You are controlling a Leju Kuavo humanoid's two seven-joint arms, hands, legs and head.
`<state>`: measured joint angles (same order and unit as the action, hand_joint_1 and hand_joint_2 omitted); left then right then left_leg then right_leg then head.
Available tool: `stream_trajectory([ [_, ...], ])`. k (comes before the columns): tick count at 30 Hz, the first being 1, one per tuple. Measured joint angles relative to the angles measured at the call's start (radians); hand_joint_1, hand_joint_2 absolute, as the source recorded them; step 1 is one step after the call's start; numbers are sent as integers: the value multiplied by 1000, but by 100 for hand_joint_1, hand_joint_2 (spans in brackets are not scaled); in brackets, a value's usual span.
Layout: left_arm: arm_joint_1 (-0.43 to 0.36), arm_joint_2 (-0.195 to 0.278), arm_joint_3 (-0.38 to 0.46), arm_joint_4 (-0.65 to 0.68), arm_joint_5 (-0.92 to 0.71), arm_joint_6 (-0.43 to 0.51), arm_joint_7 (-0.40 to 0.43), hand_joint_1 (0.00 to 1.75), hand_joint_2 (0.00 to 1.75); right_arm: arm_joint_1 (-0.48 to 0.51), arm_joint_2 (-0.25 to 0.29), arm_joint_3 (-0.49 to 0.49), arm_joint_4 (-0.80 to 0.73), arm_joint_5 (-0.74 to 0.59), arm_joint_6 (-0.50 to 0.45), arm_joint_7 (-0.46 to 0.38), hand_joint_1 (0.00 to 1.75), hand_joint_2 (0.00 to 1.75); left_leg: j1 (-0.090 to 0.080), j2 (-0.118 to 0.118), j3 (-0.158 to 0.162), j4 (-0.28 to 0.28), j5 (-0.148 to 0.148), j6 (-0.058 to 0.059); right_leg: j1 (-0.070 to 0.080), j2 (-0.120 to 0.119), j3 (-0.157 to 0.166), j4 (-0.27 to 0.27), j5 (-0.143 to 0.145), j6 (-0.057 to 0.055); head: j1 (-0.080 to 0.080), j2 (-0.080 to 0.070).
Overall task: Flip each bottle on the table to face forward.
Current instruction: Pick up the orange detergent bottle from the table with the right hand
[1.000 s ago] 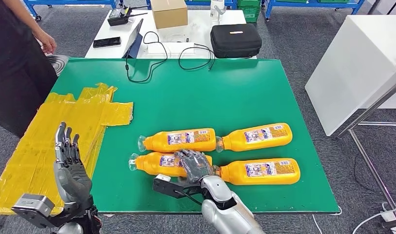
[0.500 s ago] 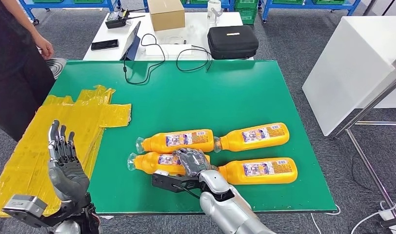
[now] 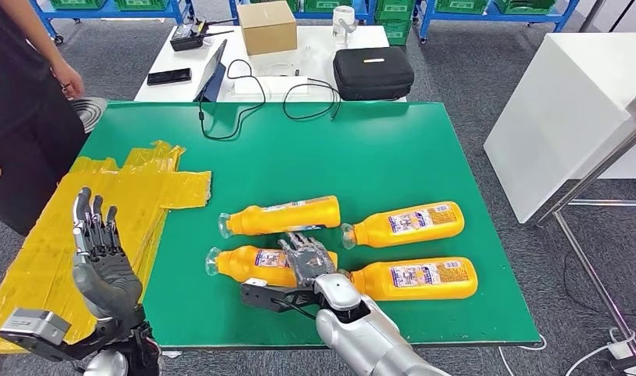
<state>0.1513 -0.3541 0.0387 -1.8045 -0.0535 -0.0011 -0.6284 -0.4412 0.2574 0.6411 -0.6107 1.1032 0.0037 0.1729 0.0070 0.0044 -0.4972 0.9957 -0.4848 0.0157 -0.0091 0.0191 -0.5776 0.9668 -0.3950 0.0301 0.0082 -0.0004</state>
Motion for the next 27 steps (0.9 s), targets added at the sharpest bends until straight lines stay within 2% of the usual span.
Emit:
stream_trajectory([
  [9, -14, 0, 0, -4, 14, 0, 8, 0, 0, -18, 8, 4, 27, 7, 23, 4, 3, 175, 0, 3, 3, 0, -6, 0, 0, 3, 2, 0, -4, 2, 0, 0],
  [10, -15, 0, 0, -4, 14, 0, 8, 0, 0, -19, 8, 4, 28, 7, 24, 4, 30, 175, 0, 4, 3, 0, -6, 0, 0, 3, 2, 0, -4, 2, 0, 0],
  [13, -16, -1, 0, -4, 15, 0, 9, 0, 0, -20, 10, 5, 31, 7, 25, 4, 158, 175, 0, 4, 4, 0, -6, 0, 1, 4, 3, 0, -4, 2, 0, 0],
  [14, -17, -2, 0, -4, 15, 0, 9, 0, 0, -20, 10, 5, 33, 7, 26, 3, 175, 175, 1, 4, 5, 0, -7, 0, 1, 4, 4, 0, -5, 2, 0, 0],
  [20, -18, -3, 0, -4, 24, 1, 9, 0, 0, -23, 12, 2, 32, -34, 14, -33, 175, 175, 1, 5, 7, 0, -8, 1, 2, 5, 5, 0, -6, 2, 0, 0],
  [27, -17, -3, 5, 8, 89, -12, 48, 0, 0, 47, 4, -61, -75, -216, -34, -182, 175, 175, 3, 7, 8, 1, -8, 0, 2, 6, 16, 0, -1, 2, 0, 0],
])
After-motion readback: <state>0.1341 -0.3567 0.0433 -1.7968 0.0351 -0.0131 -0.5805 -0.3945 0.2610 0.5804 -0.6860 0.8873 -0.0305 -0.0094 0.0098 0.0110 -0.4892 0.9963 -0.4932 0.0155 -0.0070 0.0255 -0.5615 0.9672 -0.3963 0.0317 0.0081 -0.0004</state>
